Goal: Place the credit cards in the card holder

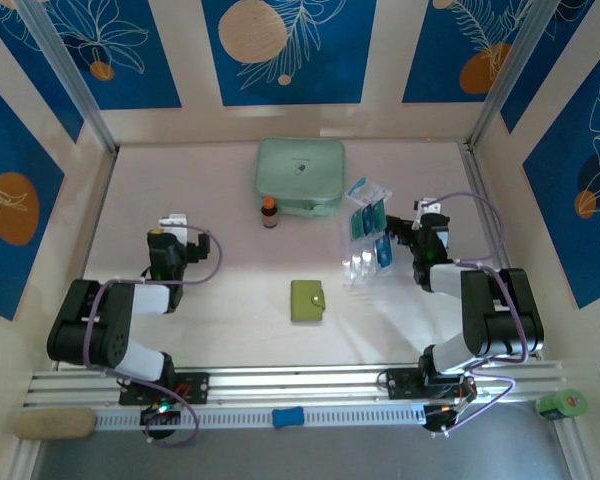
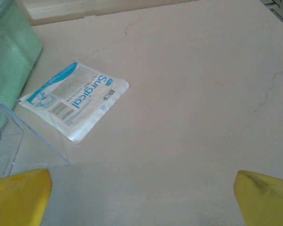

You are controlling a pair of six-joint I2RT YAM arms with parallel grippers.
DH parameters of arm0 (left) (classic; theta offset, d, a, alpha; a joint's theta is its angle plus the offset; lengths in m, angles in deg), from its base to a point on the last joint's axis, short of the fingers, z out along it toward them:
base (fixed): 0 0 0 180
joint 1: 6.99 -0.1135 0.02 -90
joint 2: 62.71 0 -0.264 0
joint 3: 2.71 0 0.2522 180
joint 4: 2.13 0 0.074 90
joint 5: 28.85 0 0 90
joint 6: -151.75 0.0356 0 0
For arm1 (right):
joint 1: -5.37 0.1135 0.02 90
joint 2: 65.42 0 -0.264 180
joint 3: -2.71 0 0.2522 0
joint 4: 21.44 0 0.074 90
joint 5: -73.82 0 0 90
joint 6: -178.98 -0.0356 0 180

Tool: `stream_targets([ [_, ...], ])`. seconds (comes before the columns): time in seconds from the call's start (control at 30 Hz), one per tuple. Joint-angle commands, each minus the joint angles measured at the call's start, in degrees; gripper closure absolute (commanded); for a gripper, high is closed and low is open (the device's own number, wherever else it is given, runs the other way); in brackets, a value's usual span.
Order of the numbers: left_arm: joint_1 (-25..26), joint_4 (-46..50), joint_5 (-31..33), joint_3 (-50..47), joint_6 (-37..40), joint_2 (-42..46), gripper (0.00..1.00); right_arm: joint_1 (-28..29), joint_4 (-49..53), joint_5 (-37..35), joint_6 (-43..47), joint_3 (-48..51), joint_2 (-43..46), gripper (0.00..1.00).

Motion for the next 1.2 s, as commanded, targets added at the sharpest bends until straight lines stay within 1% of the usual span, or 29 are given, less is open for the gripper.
stream_targets([
  [0.0, -0.4, -7.7, -3.7, -0.6, 1.7, -2.3, 0.0, 0.2, -5.2, 2.7, 1.9, 1.3, -0.4, 0.01],
  [0.07, -0.4, -8.0, -4.4, -0.3, 2.1, -3.4, 0.0, -0.3, -6.4, 4.0, 1.7, 2.1, -0.6, 0.01],
  [0.13, -0.4, -8.3, -5.3, 0.2, 2.5, -4.3, 0.0, -0.8, -10.3, 5.7, 2.0, 3.5, -2.0, 0.01],
  [0.17, -0.4, -6.3, -5.5, 0.9, 2.4, -4.0, 0.0, -0.7, -12.5, 5.9, 2.1, 4.2, -2.6, 0.01],
  [0.2, -0.4, -5.8, -5.9, 1.3, 2.6, -4.2, 0.0, -0.8, -9.9, 6.1, 2.0, 3.6, -1.9, 0.01],
  [0.27, -0.4, -4.1, -7.0, 2.1, 2.9, -4.1, 0.0, -0.9, -11.4, 6.2, 2.1, 3.8, -2.4, 0.01],
  [0.47, -0.6, -3.5, -7.6, 2.5, 2.8, -4.2, 0.0, -1.0, -10.0, 6.5, 2.0, 3.3, -2.2, 0.01],
  [0.57, -2.1, -1.4, -10.6, 3.7, 1.7, -4.5, 0.0, -0.9, -10.2, 6.4, 2.1, 3.5, -2.2, 0.01],
  [0.93, -2.2, -1.5, -10.5, 3.7, 1.7, -4.5, 0.0, -0.3, -10.0, 5.5, 2.5, 3.2, -2.5, 0.01],
  [1.03, -2.1, -1.2, -10.4, 3.8, 1.7, -4.6, 0.0, -1.4, -9.1, 7.8, 2.0, 2.8, -2.5, 0.01],
  [1.17, -2.2, -1.4, -10.5, 3.7, 1.6, -4.4, 0.0, -1.1, -9.8, 7.4, 2.3, 3.2, -2.3, 0.01],
])
